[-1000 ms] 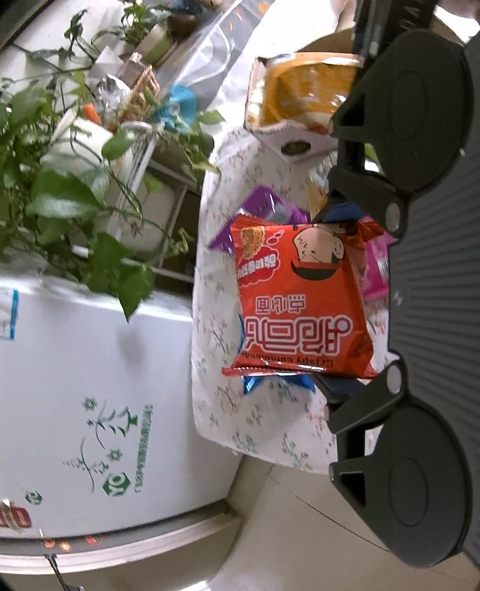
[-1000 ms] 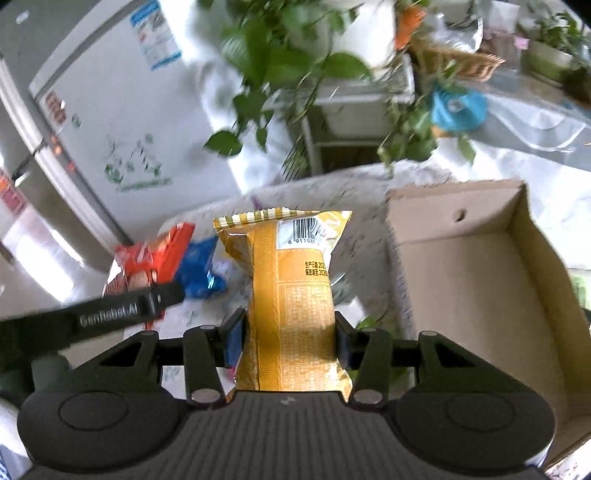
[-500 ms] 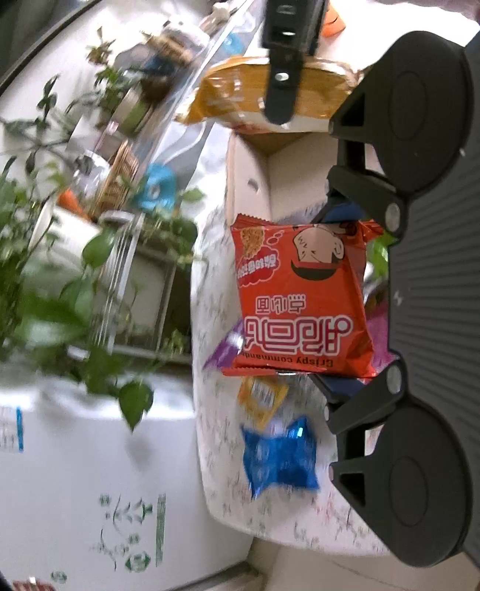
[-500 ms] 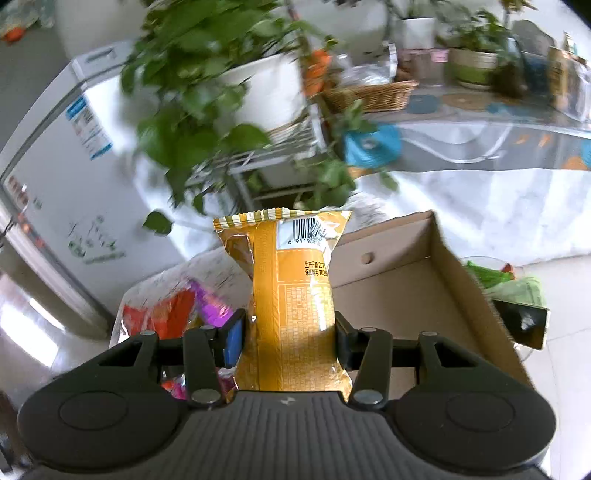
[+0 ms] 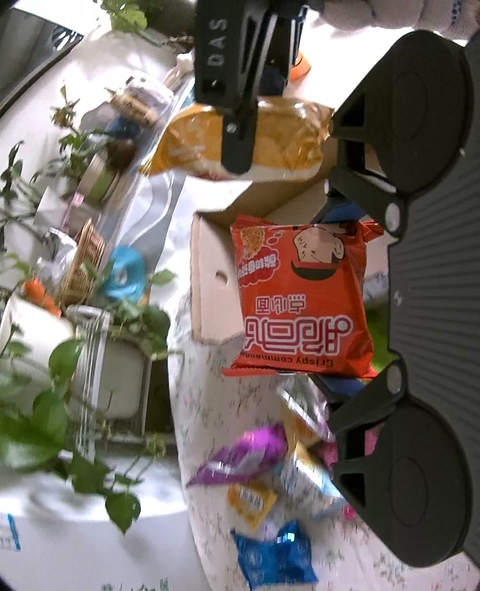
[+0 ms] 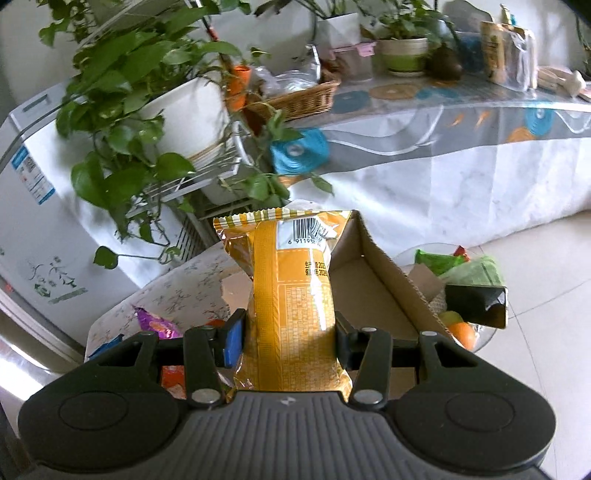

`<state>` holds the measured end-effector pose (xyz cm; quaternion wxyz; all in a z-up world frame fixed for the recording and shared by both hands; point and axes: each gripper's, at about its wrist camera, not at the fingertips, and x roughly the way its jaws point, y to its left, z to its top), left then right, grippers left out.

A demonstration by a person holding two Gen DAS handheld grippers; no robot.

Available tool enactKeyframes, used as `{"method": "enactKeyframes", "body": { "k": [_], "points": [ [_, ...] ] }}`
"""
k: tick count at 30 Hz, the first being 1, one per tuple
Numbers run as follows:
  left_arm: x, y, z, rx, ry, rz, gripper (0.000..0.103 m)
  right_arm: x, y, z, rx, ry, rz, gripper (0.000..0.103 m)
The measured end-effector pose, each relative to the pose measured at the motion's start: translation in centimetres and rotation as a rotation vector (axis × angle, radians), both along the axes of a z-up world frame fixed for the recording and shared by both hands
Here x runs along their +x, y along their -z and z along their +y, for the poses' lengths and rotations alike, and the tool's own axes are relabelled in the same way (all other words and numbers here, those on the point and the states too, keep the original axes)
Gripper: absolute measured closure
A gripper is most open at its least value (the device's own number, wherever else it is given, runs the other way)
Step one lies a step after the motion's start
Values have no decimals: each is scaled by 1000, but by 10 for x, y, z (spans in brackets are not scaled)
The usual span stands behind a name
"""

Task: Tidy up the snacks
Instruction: 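Lower both held bags into the cardboard box and open both tools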

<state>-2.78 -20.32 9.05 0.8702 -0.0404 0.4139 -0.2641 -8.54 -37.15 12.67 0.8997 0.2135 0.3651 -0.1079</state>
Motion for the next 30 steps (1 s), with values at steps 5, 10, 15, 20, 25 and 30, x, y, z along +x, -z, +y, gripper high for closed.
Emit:
{"method": "enactKeyframes", "body": {
  "k": [5,10,15,20,25,30],
  "points": [
    [-3,10,-16,-31,44,31,28,-4,2,-8,-9,42,16,49],
    [-8,19,-32,-42,94,37,27,-6,7,-17,-5,90,40,49],
    [-11,27,-43,-35,121,37,20,-6,12,-22,21,114,65,47],
    [-15,18,-43,-37,128,2,11,-6,12,-25,35,142,62,38],
    [-14,8,-31,-59,101,3,9,-6,13,-25,63,147,56,32],
    [-8,-5,-10,-56,39,-6,7,-4,11,-16,67,105,37,28]
  ]
}}
